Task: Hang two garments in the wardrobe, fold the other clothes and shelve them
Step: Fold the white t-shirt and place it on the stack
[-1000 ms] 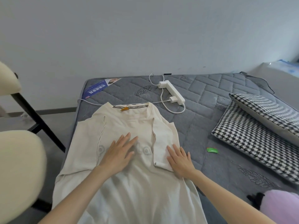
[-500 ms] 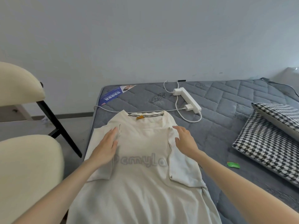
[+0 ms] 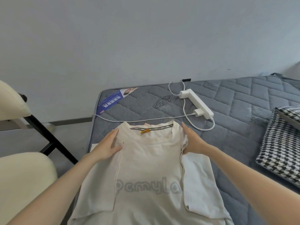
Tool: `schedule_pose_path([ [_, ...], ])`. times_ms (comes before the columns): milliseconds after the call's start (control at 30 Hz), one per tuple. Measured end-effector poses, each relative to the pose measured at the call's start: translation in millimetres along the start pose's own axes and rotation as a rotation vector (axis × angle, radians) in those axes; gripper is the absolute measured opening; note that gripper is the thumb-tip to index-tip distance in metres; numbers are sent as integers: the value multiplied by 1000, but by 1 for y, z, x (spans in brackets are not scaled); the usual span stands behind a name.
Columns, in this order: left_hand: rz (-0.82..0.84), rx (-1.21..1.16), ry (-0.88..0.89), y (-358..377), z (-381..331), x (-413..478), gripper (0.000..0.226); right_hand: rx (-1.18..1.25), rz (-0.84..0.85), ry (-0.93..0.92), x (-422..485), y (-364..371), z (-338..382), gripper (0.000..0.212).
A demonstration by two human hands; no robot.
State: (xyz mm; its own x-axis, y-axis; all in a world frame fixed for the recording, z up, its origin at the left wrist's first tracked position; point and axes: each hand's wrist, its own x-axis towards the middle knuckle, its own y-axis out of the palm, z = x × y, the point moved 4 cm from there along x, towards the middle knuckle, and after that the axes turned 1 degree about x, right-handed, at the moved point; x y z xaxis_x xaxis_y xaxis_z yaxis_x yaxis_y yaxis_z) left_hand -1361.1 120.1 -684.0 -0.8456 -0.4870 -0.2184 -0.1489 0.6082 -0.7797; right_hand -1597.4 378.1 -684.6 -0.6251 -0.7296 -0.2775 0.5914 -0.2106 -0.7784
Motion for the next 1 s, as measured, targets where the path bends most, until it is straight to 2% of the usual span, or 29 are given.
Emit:
schedule_pose_path([
  [133,55,22,-25,-6,3,17,107,-31,-6,-53,8,-3,1,127],
  [300,-52,57,-17,-14,3,23,114,-60,-120,-64,3,-5,-2,89],
  [400,-125,41,-43,-14,5,18,95,-81,-176,-104,-6,-5,0,64],
  [500,-176,129,-42,-18,1,8,47,-54,-201,-117,-18,-7,2,41],
  [533,-189,158,-18,-20,-2,3,37,-54,-210,-104,-23,-9,5,36],
  [767,-327,216,40,-44,-25,-41,27,-199,-311,-99,-62,-33,27,20],
  [1000,-401,334,72,-66,-51,-86,9,-467,-341,-126,-104,-56,46,8],
])
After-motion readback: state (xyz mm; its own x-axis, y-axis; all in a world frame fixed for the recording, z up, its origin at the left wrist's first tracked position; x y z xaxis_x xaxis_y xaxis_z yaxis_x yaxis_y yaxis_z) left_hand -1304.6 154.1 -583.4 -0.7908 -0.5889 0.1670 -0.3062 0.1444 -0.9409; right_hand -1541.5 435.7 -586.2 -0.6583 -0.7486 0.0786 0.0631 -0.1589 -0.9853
